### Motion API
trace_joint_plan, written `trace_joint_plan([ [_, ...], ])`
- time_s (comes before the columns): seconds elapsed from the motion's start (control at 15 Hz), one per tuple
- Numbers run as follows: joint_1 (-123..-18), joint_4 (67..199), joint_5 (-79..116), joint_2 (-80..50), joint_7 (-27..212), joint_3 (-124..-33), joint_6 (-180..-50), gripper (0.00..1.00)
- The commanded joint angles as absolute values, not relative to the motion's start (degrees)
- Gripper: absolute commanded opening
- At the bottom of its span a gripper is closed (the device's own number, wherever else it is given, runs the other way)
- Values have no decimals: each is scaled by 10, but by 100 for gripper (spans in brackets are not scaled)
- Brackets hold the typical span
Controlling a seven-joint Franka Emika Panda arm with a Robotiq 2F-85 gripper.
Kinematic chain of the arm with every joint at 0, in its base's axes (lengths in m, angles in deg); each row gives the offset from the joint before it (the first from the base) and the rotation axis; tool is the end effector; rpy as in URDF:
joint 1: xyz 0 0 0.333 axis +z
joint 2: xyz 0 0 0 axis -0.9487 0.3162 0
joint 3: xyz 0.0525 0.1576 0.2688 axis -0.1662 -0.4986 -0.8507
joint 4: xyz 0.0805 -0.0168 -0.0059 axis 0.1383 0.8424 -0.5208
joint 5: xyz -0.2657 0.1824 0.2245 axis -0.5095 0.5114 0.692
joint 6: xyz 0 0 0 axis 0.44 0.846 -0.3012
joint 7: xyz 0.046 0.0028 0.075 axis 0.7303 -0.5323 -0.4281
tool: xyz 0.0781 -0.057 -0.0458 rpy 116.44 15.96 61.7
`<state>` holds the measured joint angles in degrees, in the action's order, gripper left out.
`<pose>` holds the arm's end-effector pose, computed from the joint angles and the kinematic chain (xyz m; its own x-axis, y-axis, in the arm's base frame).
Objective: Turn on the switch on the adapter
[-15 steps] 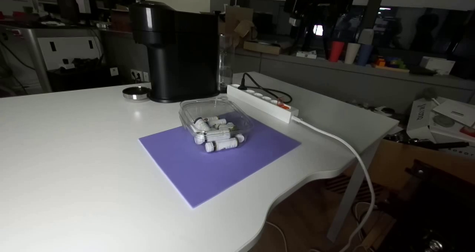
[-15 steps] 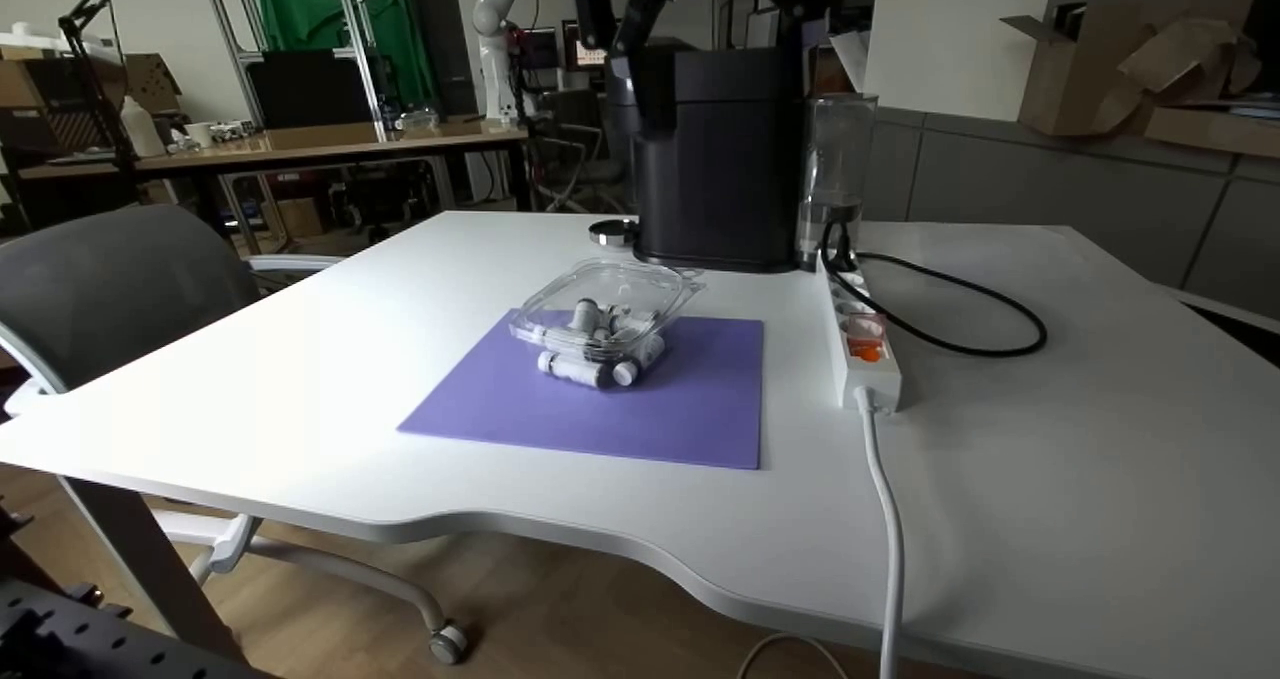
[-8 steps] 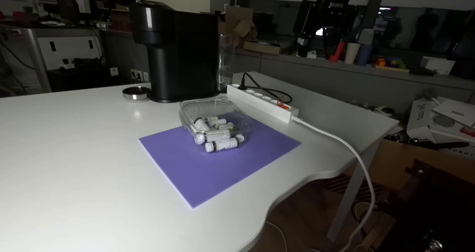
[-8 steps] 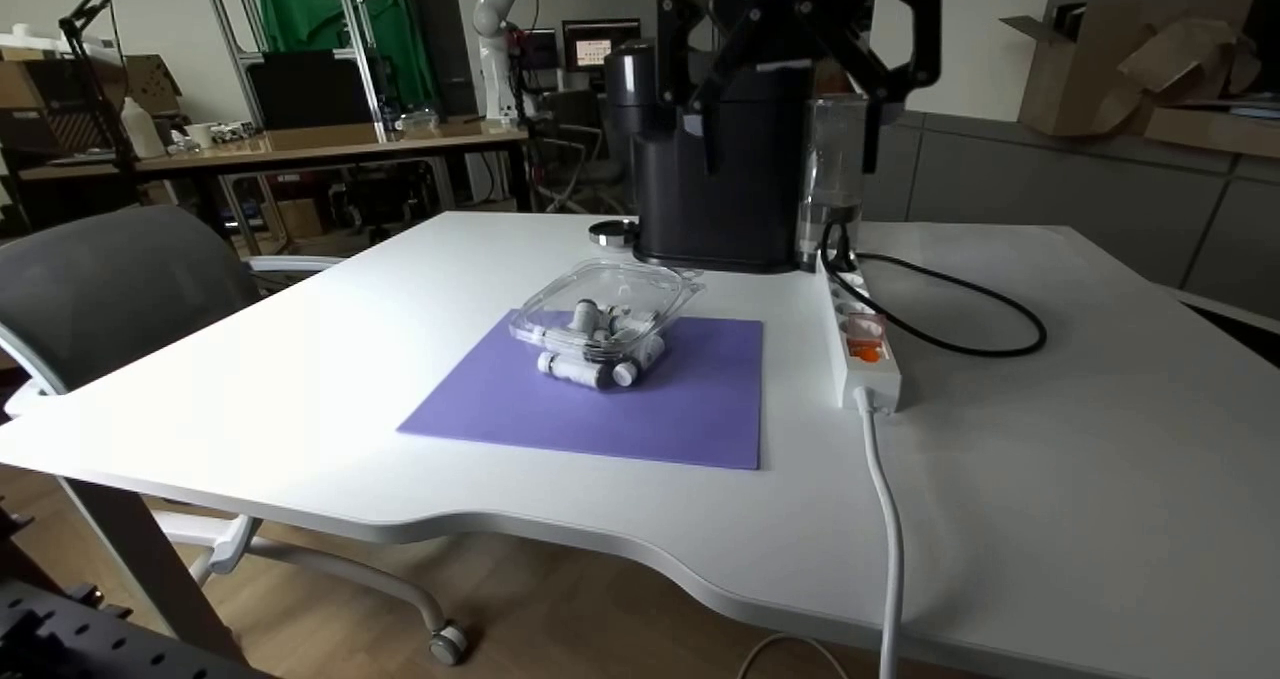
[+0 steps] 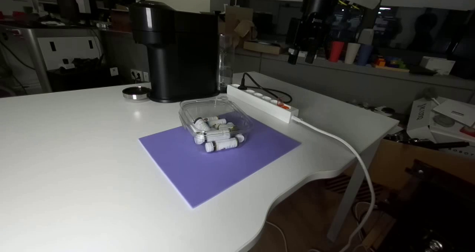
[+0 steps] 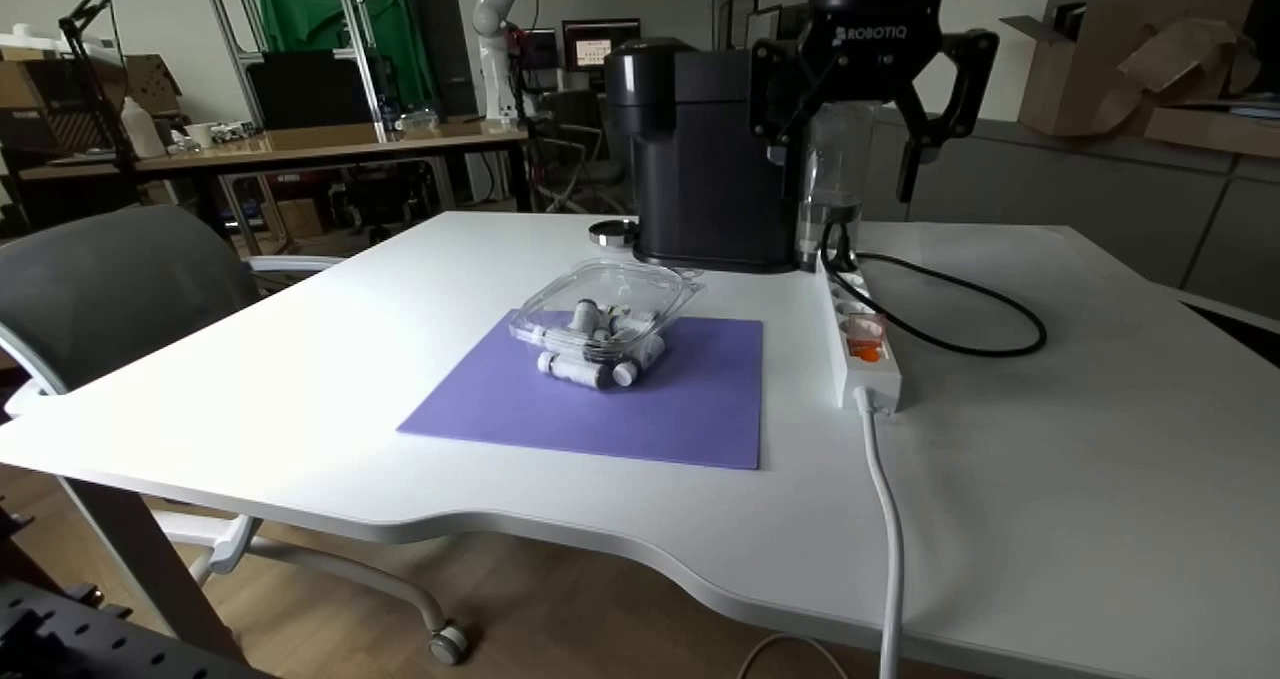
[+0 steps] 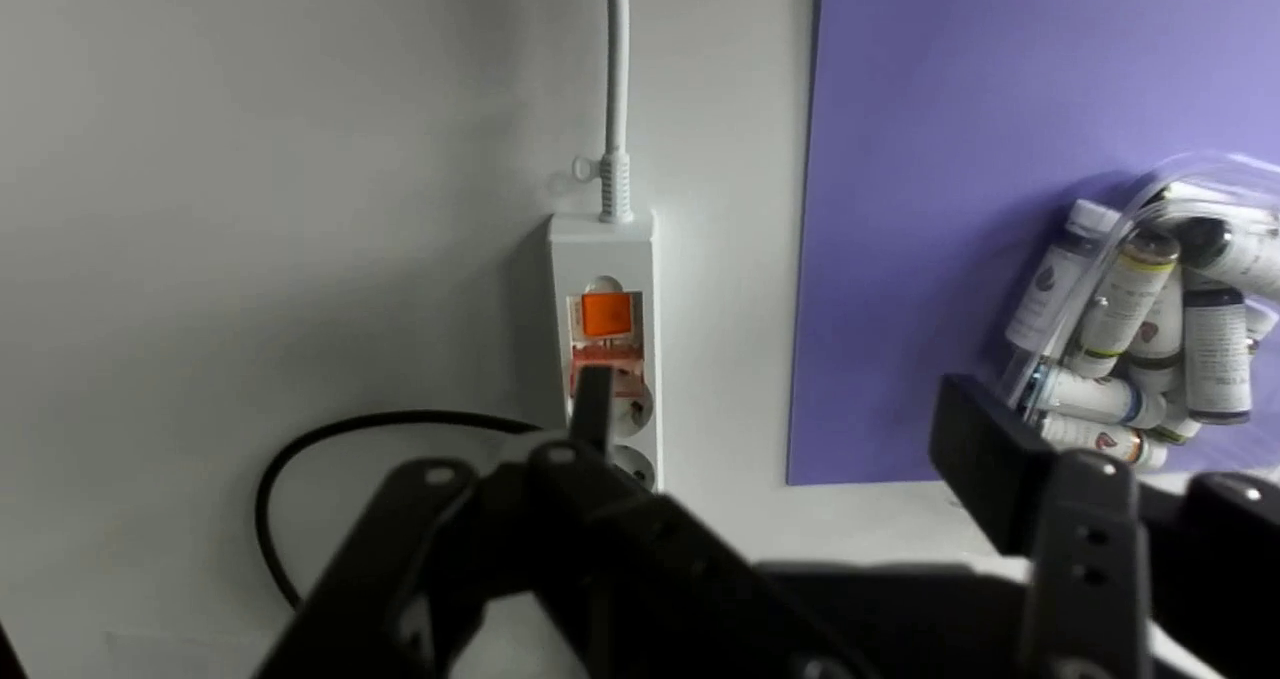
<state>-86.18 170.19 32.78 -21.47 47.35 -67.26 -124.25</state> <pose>0.4724 -0.2697 0.2923 0.9925 0.0475 0.1124 0.0491 -0.9987 -0.0108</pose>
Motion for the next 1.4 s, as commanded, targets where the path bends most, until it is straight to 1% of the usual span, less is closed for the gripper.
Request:
trace_joint_plan([
  [0.0,-890,1618,307,-155,468,-689,-1201,51],
  [0.27,-909,1580,281,-123,475,-695,-1192,25],
  [0.47,-916,1569,259,-111,478,-699,-1185,3],
  [0.53,-915,1570,253,-111,485,-699,-1187,1],
  [0.6,-921,1591,261,-121,477,-705,-1203,15],
  [0.67,-921,1589,258,-119,477,-706,-1202,7],
  [0.73,-920,1589,256,-118,477,-706,-1202,2],
  [0.93,-918,1593,252,-119,481,-707,-1206,0],
  [1.33,-915,1594,248,-84,497,-718,-1246,0],
])
